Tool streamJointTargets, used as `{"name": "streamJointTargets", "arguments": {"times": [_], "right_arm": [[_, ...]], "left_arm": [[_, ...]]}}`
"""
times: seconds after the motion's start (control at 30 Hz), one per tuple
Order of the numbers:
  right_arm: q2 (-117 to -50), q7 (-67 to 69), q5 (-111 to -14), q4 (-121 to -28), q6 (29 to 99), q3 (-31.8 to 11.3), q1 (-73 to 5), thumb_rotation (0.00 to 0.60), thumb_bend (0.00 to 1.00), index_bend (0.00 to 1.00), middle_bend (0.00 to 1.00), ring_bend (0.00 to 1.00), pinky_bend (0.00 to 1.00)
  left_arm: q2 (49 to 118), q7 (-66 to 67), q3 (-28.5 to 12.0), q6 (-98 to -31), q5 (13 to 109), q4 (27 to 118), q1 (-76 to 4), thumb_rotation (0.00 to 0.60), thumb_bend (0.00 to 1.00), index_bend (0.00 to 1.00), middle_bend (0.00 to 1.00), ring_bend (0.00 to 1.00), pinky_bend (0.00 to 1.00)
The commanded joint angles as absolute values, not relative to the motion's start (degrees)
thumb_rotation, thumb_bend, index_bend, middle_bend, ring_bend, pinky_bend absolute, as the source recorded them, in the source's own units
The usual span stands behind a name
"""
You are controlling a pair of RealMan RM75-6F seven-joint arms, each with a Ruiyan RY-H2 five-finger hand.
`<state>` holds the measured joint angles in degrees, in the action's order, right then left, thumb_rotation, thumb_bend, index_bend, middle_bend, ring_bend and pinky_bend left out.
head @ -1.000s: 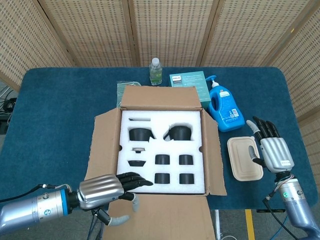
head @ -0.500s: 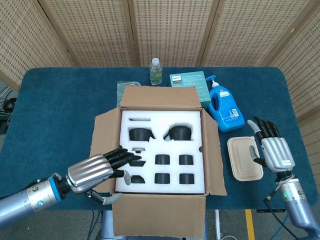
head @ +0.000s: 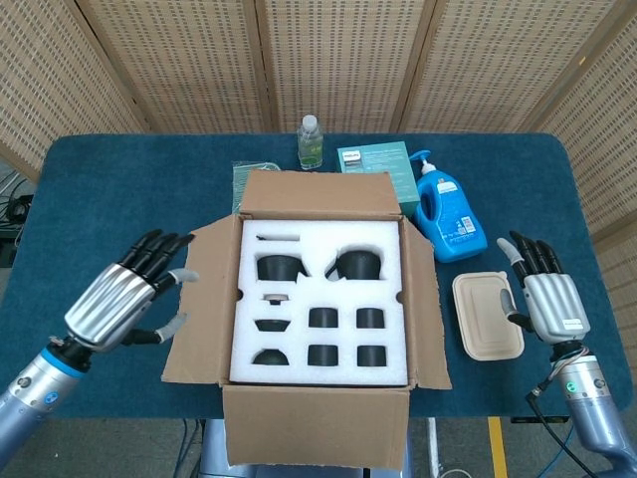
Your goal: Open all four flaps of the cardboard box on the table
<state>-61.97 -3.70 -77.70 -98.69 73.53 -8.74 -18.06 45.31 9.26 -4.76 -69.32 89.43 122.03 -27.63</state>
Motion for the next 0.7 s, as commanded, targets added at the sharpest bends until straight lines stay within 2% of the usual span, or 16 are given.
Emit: {"name": "streamJointTargets", "arguments": {"times": [0.03,0.4,0.7], "right_arm": [[-62.2,-3.9,-77.8,-98.3,74.0,-8.6,-17.8,0.600,0.57,0.01,0.02,0.00,0.01],[-63.8,-6.5,-78.3,-97.0,76.5,-7.7,-16.2,0.600,0.57,0.01,0.01,0.00,0.00],[-64.9,-8.4,-79.7,-97.6,79.3,-6.9,-14.5,0.600,0.58,0.01,0.01,0.00,0.00]], "left_arm": [[49.1,13.9,-4.0,-75.5,86.5,118.7,-23.0,0.423,0.41,0.28,0.00,0.00,0.00],[55.1,17.9,-1.5,-85.8,84.6,113.1,-14.1,0.453,0.40,0.27,0.00,0.00,0.00],[56.9,17.5,0.2,-89.1,83.9,111.1,-9.3,0.458,0.40,0.27,0.00,0.00,0.00]]}}
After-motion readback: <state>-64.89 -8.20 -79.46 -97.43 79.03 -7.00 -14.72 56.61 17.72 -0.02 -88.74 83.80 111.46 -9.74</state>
